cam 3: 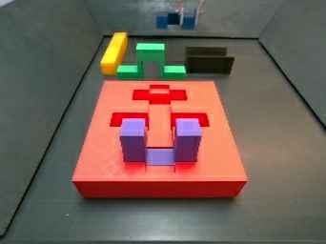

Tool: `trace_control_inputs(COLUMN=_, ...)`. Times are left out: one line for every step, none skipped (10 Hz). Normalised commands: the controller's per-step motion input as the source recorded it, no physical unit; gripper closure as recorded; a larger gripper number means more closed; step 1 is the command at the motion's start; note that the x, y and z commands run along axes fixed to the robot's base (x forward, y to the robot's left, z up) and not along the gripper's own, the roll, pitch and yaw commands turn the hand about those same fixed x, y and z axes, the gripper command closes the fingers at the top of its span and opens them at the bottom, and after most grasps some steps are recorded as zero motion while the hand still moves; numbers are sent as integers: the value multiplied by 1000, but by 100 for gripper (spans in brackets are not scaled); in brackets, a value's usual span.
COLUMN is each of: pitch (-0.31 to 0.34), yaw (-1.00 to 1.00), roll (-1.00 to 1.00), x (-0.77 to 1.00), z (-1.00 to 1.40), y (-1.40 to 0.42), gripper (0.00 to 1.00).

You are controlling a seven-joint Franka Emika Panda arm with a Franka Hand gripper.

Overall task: Pick up the blue object. Move up. Place the blue object on the fixture. Regrasp the blue object. Move to above the board. Insert the blue object.
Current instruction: Place the blue object on the fixture.

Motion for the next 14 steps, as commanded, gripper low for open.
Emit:
trace_control_inputs(pitch=0, yaw=-214, roll=-683, x=726, z=103, y=-263, gripper=100)
trace_control_inputs(pitch=0, yaw=-231, roll=-726, x=709, z=91, y=-223, gripper=100)
trace_control_inputs(pitch=0, yaw=-211, roll=-771, x=757, z=140, y=-203, gripper=100)
trace_control_inputs(pitch=20, yaw=-197, roll=-806, x=783, z=220, y=-203, gripper=100)
trace_control_inputs(pitch=89, yaw=-171, roll=-820, x=806, z=306, y=-240, gripper=100)
trace_control_inputs(pitch=60, yaw=-174, roll=-769, x=814, z=229, y=-240, gripper=100)
trace_control_inputs(pitch=0, yaw=-171, roll=-726, x=811, z=0, y=-189, gripper=100)
trace_control_inputs(pitch=0, yaw=-131, roll=-654, x=840, z=0, y=-231, gripper=100)
trace_control_inputs(pitch=3, yaw=-126, roll=-603, x=851, z=0, y=-266, gripper=100)
trace_control_inputs(pitch=34, yaw=-123, roll=-566, x=889, z=0, y=-291, gripper=100)
trace_control_inputs(pitch=91, yaw=-106, roll=-534, x=943, z=0, y=-306, gripper=100)
trace_control_inputs(pitch=100, yaw=-69, roll=-440, x=971, z=0, y=-314, gripper=100)
trace_control_inputs(pitch=80, yaw=-37, roll=-369, x=986, z=-63, y=-269, gripper=100)
trace_control_inputs(pitch=11, yaw=-26, roll=-266, x=926, z=-211, y=-180, gripper=100)
